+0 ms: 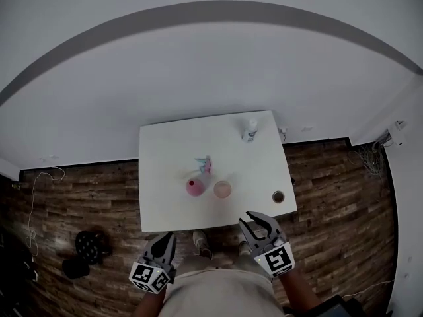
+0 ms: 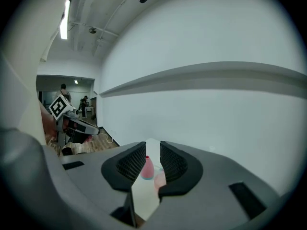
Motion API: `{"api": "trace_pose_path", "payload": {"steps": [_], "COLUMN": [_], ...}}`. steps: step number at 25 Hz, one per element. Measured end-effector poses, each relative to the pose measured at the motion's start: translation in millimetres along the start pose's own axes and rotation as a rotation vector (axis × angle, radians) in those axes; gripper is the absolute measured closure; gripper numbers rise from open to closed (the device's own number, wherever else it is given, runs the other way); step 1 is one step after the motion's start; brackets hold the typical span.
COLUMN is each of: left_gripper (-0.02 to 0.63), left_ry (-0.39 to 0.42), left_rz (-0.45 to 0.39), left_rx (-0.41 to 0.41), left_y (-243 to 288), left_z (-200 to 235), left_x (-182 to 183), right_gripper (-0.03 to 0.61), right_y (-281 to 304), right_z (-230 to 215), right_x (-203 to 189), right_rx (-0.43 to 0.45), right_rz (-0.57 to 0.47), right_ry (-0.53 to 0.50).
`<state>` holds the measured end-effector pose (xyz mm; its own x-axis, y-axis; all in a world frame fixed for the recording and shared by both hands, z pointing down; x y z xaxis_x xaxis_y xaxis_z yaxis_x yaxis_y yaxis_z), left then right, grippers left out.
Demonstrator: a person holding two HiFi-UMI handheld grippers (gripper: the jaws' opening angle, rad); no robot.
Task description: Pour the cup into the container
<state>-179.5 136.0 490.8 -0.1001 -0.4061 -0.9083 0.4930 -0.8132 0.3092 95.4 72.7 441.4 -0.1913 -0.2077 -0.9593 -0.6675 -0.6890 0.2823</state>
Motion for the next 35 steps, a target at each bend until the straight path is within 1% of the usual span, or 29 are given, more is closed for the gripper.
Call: {"api": "trace_pose_path", "payload": {"steps": [5,11,14,19,22,25,27,29,32,35], "left_gripper": [0.601,0.601,0.601,0.601,0.601,0.601,0.601,0.601,0.601,0.601], "left_ry": [0.014,0.045,0.053,0.071,0.06,0.048,0.043,0.035,0.02,0.01], "left_rz": [0.014,0.021,0.028,0.033,0.023,0.007,0.011,0.019,0.033,0.034], "left_rx": [-0.045,-0.1,-0.125,-0.169,-0.196,-0.221,-0.226,-0.22,-0.193,-0.16], "left_y": [8,22,28,40,46,50,52,53,60,74], "left_z": [34,62,67,72,73,72,70,69,67,64], "left_x": [4,15,18,19,21,26,27,27,29,27], "right_gripper": [0.502,0.502,0.481,0.446,0.434,0.405,0.39,0.388,0.388,0.388], "right_y": [21,41,47,54,55,57,58,58,60,64], "right_z": [10,17,20,19,17,12,6,2,-8,-25], "right_x": [-1,0,2,1,1,1,0,-2,-5,-14], "right_rx": [-0.049,-0.09,-0.083,-0.09,-0.093,-0.079,-0.07,-0.06,-0.039,-0.009], "right_rz": [0.004,-0.023,-0.033,-0.011,-0.018,-0.019,-0.002,0.012,0.026,0.073], "right_ry": [0.003,0.062,0.077,0.069,0.096,0.122,0.114,0.105,0.096,0.068]}}
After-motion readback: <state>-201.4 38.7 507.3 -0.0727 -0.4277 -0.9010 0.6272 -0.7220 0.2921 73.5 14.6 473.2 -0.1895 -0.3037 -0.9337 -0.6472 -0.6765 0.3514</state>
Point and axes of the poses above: the fingertips, and each gripper's own axes: y forward along the fingers, z to its left, x out of its top, the point moved 6 cm from there along -y, backward along the fingers, and after that the axes turned 4 degrees about y, right-handed, at the moved point
